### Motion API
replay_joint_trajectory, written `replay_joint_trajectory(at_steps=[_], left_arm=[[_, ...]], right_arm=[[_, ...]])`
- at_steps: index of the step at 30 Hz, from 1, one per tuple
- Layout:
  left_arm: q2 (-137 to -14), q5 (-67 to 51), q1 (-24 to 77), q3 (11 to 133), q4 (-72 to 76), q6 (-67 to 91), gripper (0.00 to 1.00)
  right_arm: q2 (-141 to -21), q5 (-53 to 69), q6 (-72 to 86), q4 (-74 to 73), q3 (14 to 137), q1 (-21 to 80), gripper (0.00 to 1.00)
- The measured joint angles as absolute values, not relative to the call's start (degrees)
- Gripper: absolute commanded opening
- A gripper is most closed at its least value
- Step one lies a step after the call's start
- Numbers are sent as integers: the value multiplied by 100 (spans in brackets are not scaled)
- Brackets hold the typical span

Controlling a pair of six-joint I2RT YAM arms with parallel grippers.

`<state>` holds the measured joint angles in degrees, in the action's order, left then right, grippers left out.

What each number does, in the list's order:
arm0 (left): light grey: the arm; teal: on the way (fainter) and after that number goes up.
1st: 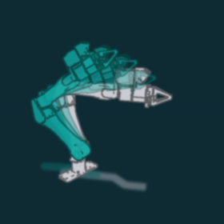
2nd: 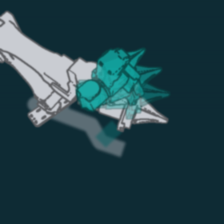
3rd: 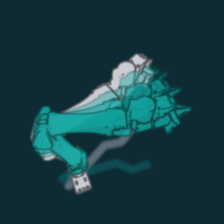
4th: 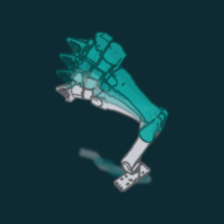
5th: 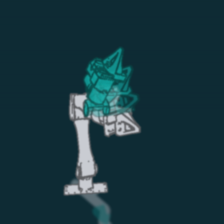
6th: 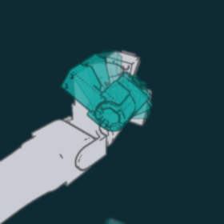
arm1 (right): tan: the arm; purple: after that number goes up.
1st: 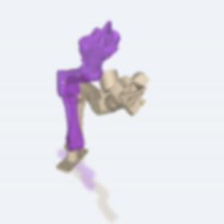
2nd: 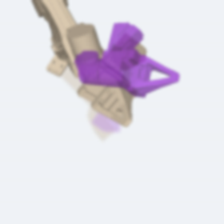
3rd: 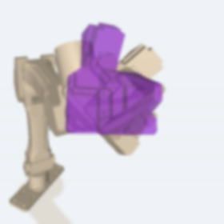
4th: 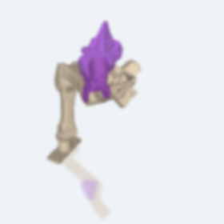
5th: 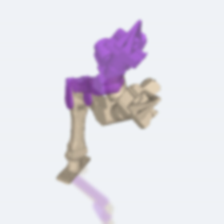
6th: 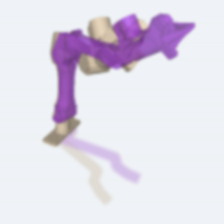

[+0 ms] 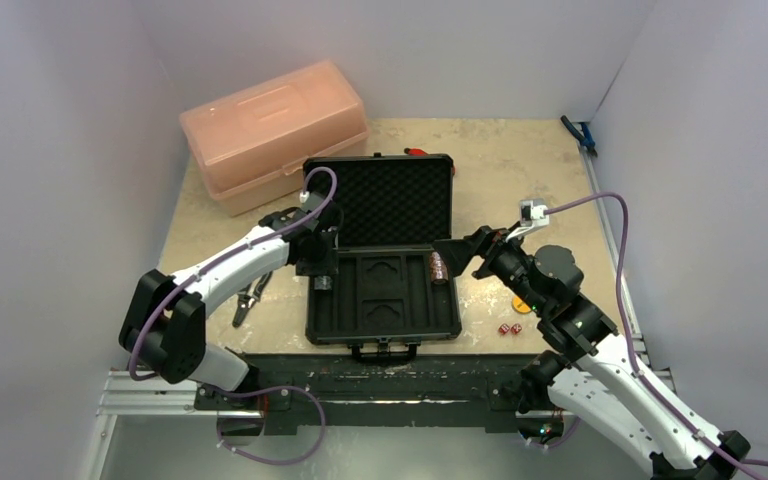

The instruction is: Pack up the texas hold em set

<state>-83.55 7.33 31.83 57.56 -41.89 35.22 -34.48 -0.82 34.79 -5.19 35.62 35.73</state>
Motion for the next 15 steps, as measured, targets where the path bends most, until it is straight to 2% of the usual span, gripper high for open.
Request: replay_joint_trajectory(at_steps=[5, 15], left_arm=[[-8366, 740, 3157, 5756, -4154, 3607, 15], [-8366, 779, 3151, 5752, -4136, 3688, 51]], right_arm=[[-3439, -99, 3476, -521, 3553, 3573, 99], [-3430, -102, 3476, -563, 3533, 3573, 99]])
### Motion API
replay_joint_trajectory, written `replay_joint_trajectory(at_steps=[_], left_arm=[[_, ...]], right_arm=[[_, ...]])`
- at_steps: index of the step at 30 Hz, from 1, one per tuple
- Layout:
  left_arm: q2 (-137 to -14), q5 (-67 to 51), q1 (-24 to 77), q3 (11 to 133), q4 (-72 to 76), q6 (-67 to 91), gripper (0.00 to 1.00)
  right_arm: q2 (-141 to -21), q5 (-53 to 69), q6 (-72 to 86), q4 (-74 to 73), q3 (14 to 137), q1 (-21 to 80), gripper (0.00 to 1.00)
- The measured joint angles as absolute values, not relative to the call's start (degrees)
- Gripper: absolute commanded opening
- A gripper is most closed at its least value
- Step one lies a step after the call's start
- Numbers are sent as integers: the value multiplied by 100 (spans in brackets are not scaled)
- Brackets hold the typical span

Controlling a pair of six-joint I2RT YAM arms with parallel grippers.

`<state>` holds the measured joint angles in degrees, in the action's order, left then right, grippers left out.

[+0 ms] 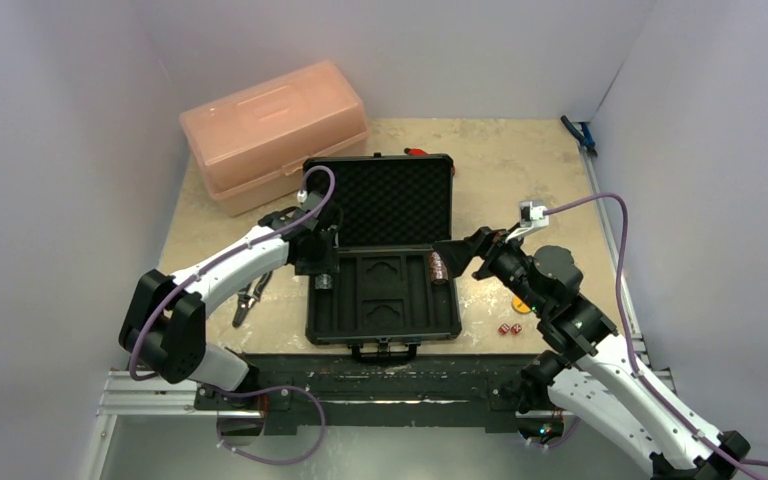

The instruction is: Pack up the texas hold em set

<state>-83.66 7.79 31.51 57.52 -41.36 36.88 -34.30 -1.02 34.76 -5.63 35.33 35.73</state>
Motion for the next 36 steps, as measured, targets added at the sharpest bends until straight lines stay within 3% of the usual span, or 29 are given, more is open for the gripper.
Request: replay_joint_trajectory(at_steps=[4, 8, 15, 23, 36], left_arm=[[-8355, 834, 3151, 5752, -4099, 3693, 64], [-8243, 880, 3148, 5714, -4069, 3688, 65], [-7537, 913, 3148, 5417, -4045, 3686, 55], [-6807, 611, 3151, 4805, -4014, 3701, 35], [-7006, 266, 3157, 4506, -3557, 3708, 24]], right_arm=[[-3430, -102, 3476, -563, 3533, 3573, 99], [-3430, -102, 3476, -563, 3524, 3573, 99], [-3398, -106, 3476, -565, 3522, 3573, 99], [-3544, -556, 3531, -934, 3557, 3575, 98], [-4005, -1756, 4211, -2383, 3835, 3575, 98]])
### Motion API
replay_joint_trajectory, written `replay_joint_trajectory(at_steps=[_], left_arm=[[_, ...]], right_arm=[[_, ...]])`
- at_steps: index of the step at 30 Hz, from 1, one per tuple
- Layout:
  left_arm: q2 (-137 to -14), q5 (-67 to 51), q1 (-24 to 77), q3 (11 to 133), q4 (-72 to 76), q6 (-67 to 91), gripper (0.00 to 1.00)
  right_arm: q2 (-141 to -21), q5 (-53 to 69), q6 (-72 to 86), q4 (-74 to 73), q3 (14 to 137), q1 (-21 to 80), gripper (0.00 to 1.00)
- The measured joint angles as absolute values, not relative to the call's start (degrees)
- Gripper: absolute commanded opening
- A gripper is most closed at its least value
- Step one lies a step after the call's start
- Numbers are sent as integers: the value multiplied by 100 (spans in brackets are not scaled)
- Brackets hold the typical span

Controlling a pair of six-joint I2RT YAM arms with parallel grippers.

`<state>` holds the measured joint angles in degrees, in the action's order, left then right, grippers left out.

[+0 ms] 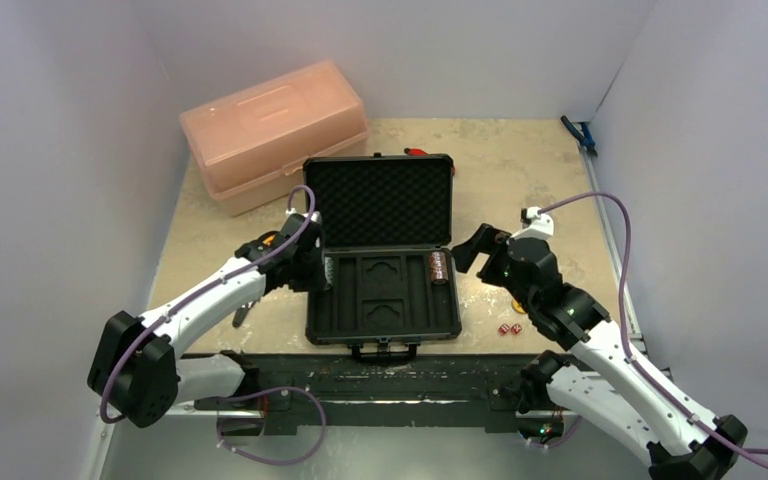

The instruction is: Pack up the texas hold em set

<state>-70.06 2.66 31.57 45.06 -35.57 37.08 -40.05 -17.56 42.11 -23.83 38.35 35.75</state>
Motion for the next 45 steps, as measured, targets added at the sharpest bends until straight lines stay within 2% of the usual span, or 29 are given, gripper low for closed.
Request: replay_joint_trajectory(at_steps=[11, 20, 27, 37, 42, 45], left_arm=[[-7352, 228, 3166, 4506, -3476, 3688, 23], [-7352, 257, 3170, 4506, -3437, 3638, 28], [-7207, 215, 3197, 4451, -3352, 3605, 43], [-5902, 250, 3194, 4510, -3616, 3481, 68], [-5306, 362, 3194, 4825, -4169, 3424, 82], [-5030, 458, 3194, 5111, -4508, 3326, 86]], right_arm=[[-4147, -2967, 5463, -3754, 4091, 3579, 99], [-4799, -3586, 6665, -4851, 4156, 3579, 99], [-5170, -3741, 6794, -5037, 4160, 3579, 99], [-5566, -3800, 6724, -5048, 4296, 3365, 99], [-5583, -3590, 6451, -4829, 4254, 2716, 99], [-5586, -3426, 6281, -4668, 4145, 2305, 99]])
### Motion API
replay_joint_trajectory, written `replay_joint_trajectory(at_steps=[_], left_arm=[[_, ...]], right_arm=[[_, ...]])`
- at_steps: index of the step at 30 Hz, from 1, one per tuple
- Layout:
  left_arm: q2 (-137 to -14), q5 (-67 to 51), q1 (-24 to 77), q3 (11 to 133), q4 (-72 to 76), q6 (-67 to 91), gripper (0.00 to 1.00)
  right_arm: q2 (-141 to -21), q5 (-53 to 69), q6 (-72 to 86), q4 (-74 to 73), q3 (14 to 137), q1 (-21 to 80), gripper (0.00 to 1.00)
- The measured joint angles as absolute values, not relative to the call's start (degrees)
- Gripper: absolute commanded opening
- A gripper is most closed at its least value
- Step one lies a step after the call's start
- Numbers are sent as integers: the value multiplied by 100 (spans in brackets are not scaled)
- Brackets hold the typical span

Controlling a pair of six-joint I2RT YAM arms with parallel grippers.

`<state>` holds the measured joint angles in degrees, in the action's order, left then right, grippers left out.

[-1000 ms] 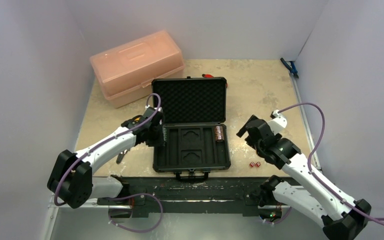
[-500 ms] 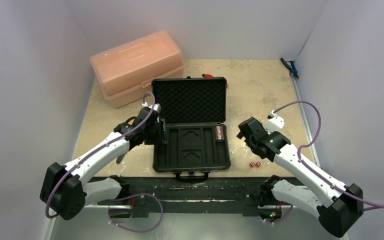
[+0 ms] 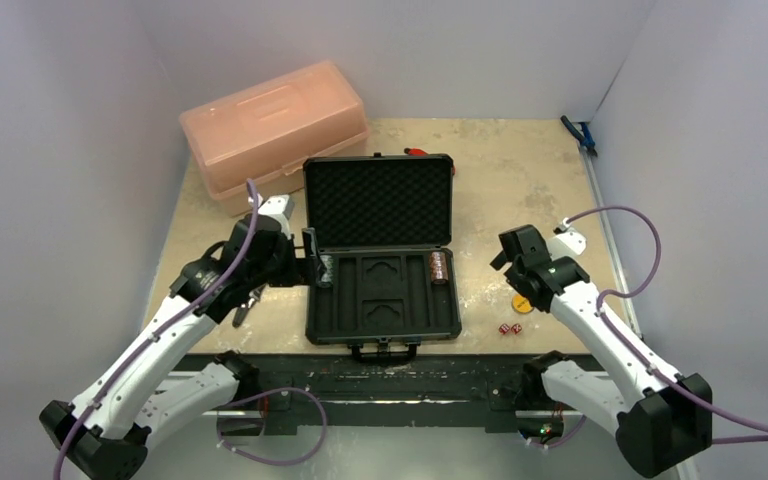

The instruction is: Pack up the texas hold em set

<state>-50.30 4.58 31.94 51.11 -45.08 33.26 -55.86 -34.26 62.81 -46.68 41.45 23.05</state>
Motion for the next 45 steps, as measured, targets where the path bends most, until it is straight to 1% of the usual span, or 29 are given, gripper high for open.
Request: replay_joint_trajectory(at_steps=[3, 4, 5, 6, 11, 15, 19, 26, 33, 41, 45], left_arm=[[-4869, 521, 3194, 5428, -4860, 3190, 87], [-4845, 523, 3194, 5507, -4947, 3151, 95], [-4827, 519, 3194, 5599, -5052, 3063, 99], [-4818, 504, 3194, 5693, -5155, 2976, 100], [-4650, 309, 3194, 5835, -5358, 2469, 100], [-4534, 408, 3194, 5743, -5354, 2163, 100], [-4558, 423, 3194, 5544, -5374, 1988, 100], [-4668, 423, 3192, 5535, -5363, 1837, 100], [-4683, 425, 3192, 5535, -5363, 1820, 99], [-4698, 429, 3192, 5535, -5363, 1817, 99], [-4698, 432, 3192, 5535, -5365, 1815, 99]], right_arm=[[-5636, -3317, 6202, -4611, 4073, 2121, 99], [-5699, -3299, 6202, -4593, 4071, 2078, 99], [-5798, -3267, 6204, -4563, 4071, 2029, 99], [-5876, -3236, 6204, -4543, 4066, 1994, 99], [-6219, -3020, 6206, -4403, 3854, 1695, 99], [-6383, -2832, 6204, -4292, 3662, 1424, 99], [-6532, -2630, 6184, -4143, 3548, 1181, 99], [-6744, -2434, 6167, -3896, 3400, 1000, 98], [-6805, -2429, 6163, -3798, 3363, 893, 87], [-6938, -2427, 6187, -3697, 3352, 860, 80], [-7030, -2423, 6189, -3634, 3332, 856, 78]])
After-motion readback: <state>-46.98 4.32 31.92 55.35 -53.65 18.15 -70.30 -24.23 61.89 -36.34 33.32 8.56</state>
